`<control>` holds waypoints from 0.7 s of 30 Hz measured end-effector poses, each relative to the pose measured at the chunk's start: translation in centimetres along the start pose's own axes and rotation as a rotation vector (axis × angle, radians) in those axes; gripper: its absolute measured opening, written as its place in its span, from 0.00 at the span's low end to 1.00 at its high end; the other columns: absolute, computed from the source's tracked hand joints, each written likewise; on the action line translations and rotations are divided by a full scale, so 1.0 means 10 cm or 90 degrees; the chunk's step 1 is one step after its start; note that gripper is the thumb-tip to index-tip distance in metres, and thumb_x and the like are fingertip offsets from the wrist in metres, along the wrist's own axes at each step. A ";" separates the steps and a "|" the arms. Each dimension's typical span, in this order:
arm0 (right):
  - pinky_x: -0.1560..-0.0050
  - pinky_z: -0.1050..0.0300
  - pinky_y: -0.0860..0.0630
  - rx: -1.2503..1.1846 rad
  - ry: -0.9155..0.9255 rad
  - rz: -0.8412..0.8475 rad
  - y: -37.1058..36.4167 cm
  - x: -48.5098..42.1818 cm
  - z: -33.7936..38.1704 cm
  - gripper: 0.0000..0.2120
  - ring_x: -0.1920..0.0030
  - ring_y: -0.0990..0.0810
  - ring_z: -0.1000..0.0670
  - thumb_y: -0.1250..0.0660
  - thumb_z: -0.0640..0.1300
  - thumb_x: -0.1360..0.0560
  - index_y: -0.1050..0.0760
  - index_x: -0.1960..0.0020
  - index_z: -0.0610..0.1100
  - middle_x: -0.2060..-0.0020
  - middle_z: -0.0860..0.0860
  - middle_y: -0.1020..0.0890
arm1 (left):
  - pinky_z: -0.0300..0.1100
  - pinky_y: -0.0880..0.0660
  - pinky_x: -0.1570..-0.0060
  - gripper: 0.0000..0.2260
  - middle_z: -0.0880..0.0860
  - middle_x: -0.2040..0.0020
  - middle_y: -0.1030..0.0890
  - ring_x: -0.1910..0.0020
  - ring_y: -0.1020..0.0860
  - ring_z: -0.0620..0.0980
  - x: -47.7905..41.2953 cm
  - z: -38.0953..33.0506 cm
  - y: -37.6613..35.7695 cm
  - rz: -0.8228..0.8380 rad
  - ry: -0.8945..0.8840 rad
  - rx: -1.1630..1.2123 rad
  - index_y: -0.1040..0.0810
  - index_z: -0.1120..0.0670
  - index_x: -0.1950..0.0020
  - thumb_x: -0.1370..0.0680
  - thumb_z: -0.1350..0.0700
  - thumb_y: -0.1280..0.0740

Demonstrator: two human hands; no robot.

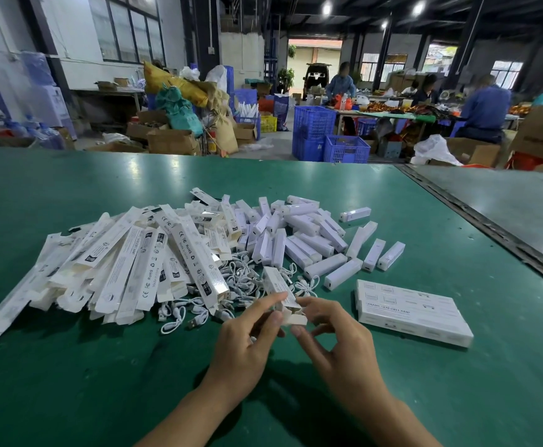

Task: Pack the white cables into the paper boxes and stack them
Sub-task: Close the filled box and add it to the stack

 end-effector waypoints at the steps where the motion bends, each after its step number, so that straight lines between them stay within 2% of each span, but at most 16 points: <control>1: 0.55 0.66 0.23 0.000 -0.009 -0.013 0.01 0.01 -0.02 0.11 0.55 0.19 0.61 0.28 0.48 0.27 0.26 0.47 0.55 0.52 0.64 0.19 | 0.26 0.29 0.60 0.13 0.39 0.57 0.16 0.60 0.20 0.36 0.00 0.00 -0.01 0.004 -0.001 0.000 0.24 0.31 0.38 0.21 0.43 0.39; 3: 0.56 0.70 0.24 -0.001 -0.020 -0.035 0.03 0.01 -0.06 0.15 0.57 0.20 0.61 0.25 0.42 0.29 0.24 0.47 0.53 0.58 0.62 0.20 | 0.27 0.30 0.62 0.14 0.38 0.60 0.17 0.63 0.21 0.36 0.00 -0.01 -0.02 0.008 -0.004 0.000 0.26 0.30 0.37 0.21 0.44 0.38; 4: 0.56 0.70 0.25 0.004 -0.005 -0.041 0.04 0.00 -0.05 0.13 0.57 0.20 0.61 0.25 0.40 0.29 0.22 0.47 0.51 0.58 0.62 0.20 | 0.26 0.30 0.63 0.14 0.37 0.62 0.18 0.64 0.22 0.35 0.01 -0.01 -0.02 0.008 -0.007 0.002 0.25 0.31 0.37 0.21 0.44 0.38; 8: 0.54 0.64 0.21 0.025 0.065 -0.034 0.02 -0.01 0.02 0.05 0.55 0.18 0.59 0.27 0.39 0.28 0.18 0.52 0.42 0.51 0.53 0.17 | 0.24 0.33 0.68 0.13 0.32 0.67 0.23 0.69 0.25 0.31 0.02 -0.03 -0.01 0.003 -0.026 0.002 0.24 0.38 0.36 0.20 0.46 0.38; 11: 0.53 0.67 0.22 0.024 0.064 -0.027 0.02 -0.01 0.00 0.04 0.54 0.18 0.60 0.27 0.39 0.27 0.17 0.53 0.41 0.50 0.52 0.17 | 0.23 0.33 0.67 0.13 0.32 0.66 0.22 0.68 0.25 0.30 0.01 -0.04 0.00 -0.003 -0.031 0.015 0.25 0.37 0.37 0.21 0.44 0.38; 13: 0.52 0.67 0.22 0.018 0.062 -0.025 0.02 -0.01 -0.01 0.04 0.54 0.18 0.60 0.28 0.39 0.27 0.17 0.53 0.41 0.50 0.52 0.16 | 0.24 0.31 0.65 0.14 0.32 0.63 0.21 0.65 0.23 0.30 0.01 -0.04 0.00 -0.001 -0.029 0.024 0.24 0.35 0.37 0.22 0.40 0.37; 17: 0.53 0.64 0.21 0.002 0.064 -0.021 0.02 -0.02 0.00 0.06 0.52 0.18 0.59 0.31 0.42 0.25 0.17 0.53 0.41 0.50 0.51 0.17 | 0.26 0.27 0.53 0.16 0.33 0.49 0.18 0.49 0.20 0.35 0.00 -0.03 0.00 -0.001 -0.016 0.013 0.28 0.26 0.37 0.25 0.34 0.40; 21: 0.53 0.61 0.20 0.003 0.059 -0.005 0.00 -0.03 -0.01 0.07 0.52 0.18 0.59 0.32 0.44 0.24 0.18 0.53 0.42 0.49 0.52 0.17 | 0.25 0.27 0.52 0.17 0.31 0.47 0.19 0.47 0.20 0.34 -0.01 -0.02 0.00 -0.001 -0.016 0.009 0.29 0.29 0.35 0.24 0.35 0.40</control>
Point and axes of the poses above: each hand's wrist, its own x-axis away from the middle knuckle, its own y-axis out of the back of the hand, z = x × y, the point moved 8 cm from there along -x, towards the middle knuckle
